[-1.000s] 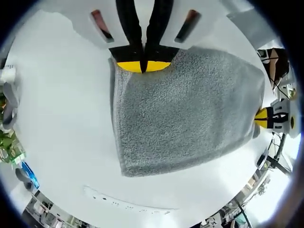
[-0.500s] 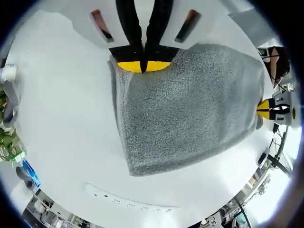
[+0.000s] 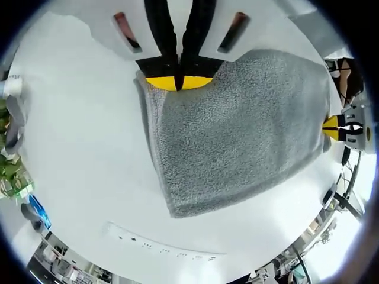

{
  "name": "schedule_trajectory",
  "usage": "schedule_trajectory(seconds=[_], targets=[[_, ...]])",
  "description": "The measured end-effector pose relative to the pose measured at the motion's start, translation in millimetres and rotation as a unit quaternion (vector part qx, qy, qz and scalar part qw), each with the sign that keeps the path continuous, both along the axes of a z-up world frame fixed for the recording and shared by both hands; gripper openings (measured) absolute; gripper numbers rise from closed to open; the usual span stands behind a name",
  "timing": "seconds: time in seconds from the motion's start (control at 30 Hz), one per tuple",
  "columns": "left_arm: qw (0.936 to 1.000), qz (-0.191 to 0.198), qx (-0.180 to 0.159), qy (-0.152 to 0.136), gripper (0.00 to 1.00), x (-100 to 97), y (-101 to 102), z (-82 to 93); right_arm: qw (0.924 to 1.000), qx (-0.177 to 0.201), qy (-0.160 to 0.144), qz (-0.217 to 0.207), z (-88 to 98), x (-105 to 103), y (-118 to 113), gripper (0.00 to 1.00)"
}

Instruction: Fold the towel on the table until its edges align and the towel forms a compact rectangular stack.

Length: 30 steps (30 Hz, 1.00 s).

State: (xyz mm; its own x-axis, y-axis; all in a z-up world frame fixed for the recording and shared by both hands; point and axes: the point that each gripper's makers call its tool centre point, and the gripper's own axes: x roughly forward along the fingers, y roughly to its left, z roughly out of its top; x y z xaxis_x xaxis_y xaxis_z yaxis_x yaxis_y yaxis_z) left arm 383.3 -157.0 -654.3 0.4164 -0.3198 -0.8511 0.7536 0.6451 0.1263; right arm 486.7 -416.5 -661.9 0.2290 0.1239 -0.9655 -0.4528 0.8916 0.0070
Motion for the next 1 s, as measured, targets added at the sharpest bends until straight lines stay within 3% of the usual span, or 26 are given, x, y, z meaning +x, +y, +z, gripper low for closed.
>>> schedule_trajectory(seconds=[0.23,0.53,1.0], targets=[[0.9999,-0.014,0.008,0.002,0.01,-4.7,-5,-0.2,1.0,0.005,-0.005,-0.004,-0.3,5,-1,0.0],[0.9995,-0.017,-0.017,0.018,0.01,-14.4,-15,-0.3,0.9999,0.001,-0.01,0.004,-0.3,14,-1,0.0],[0.999,-0.034,-0.021,0.019,0.01,-23.3,-28,-0.7,0.9997,-0.011,-0.01,0.02,-0.5,26,-2,0.0]])
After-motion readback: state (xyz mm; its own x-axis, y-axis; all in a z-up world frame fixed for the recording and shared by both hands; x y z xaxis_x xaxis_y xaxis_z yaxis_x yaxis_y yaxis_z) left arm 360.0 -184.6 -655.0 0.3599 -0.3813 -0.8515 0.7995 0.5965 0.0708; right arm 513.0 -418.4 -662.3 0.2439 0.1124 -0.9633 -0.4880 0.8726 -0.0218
